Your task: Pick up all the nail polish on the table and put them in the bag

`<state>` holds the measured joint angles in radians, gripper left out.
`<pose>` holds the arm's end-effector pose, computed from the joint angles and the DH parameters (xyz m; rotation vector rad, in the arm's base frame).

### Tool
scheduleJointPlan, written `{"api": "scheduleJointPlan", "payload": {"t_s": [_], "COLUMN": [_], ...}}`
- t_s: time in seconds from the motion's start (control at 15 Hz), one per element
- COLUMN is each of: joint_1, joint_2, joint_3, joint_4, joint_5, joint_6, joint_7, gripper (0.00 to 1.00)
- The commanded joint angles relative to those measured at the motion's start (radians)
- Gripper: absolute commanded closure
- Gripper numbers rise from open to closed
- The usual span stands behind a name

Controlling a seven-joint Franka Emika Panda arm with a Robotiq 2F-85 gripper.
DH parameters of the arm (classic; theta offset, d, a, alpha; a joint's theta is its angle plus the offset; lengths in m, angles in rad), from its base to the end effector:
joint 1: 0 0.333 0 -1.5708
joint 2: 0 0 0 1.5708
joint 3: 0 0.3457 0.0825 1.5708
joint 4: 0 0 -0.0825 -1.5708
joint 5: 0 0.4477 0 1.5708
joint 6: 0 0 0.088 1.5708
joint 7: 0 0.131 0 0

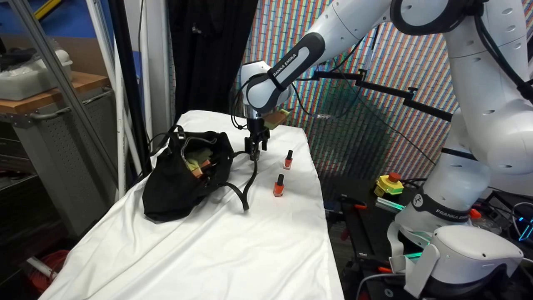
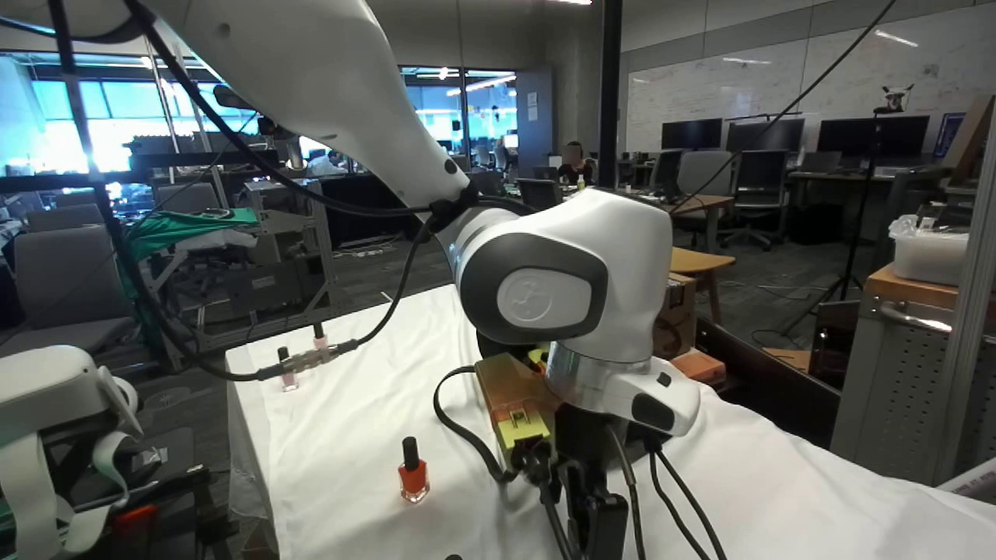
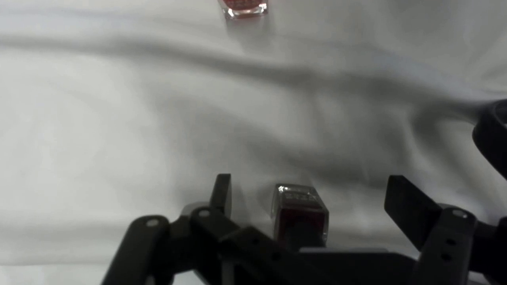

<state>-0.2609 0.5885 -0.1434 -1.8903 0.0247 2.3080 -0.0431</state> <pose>0.6132 -0.2614 0.1323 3.0528 -0.5588 -0.2717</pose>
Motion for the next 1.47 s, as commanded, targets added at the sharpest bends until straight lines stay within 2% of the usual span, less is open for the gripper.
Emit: {"api": "scheduleJointPlan", "payload": {"t_s": [0.0, 1.0, 1.4], "joint_1": [0.001, -0.004, -0.022], "joint_2": [0.013, 0.032, 0.032], "joint_3": [0.0, 0.001, 0.017], "joint_4": [0.001, 0.002, -0.007], "joint_5": [0.0, -0.003, 0.011], "joint_6": [0.042, 0.089, 0.11], "joint_7": [-0.02, -0.05, -0.099], "gripper": [0.0, 0.0, 0.0]}}
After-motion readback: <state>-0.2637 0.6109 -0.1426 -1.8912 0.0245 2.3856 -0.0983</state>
